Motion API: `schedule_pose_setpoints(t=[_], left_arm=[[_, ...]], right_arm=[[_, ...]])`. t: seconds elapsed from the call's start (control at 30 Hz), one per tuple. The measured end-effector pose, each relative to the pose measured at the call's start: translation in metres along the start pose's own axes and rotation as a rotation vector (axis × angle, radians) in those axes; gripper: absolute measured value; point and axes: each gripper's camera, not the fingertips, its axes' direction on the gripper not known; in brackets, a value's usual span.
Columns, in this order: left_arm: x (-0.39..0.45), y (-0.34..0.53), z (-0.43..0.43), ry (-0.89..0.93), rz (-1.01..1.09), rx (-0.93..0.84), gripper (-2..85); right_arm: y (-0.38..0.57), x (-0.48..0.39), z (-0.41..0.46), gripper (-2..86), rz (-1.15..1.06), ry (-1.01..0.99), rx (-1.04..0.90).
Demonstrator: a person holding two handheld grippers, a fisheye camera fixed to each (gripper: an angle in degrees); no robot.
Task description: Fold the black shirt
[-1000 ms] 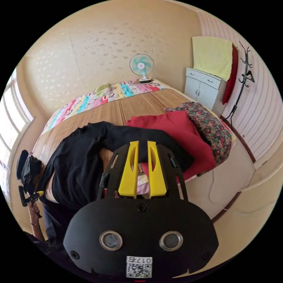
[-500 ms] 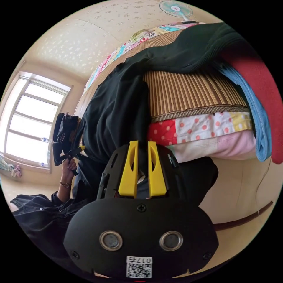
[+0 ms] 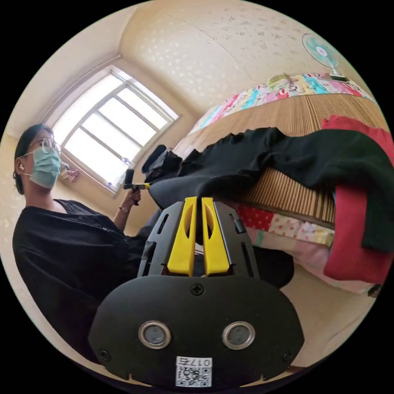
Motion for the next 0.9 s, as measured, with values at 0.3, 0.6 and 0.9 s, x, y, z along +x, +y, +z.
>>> schedule_pose_setpoints(t=[0.3, 0.6, 0.9], left_arm=[[-0.036, 0.029, 0.067, -0.198, -0.249, -0.267, 4.1], [-0.069, 0.078, -0.049, -0.342, -0.457, 0.147, 12.5], [-0.104, 0.103, -0.005, 0.324, -0.662, 0.355, 7.9]], right_arm=[[0.047, 0.020, 0.055, 2.0, 0.051, 0.027, -0.282], [0.047, 0.023, -0.024, 0.4, 0.047, 0.053, -0.041], [-0.002, 0.007, 0.043, 0.2, -0.027, -0.222, -0.006]])
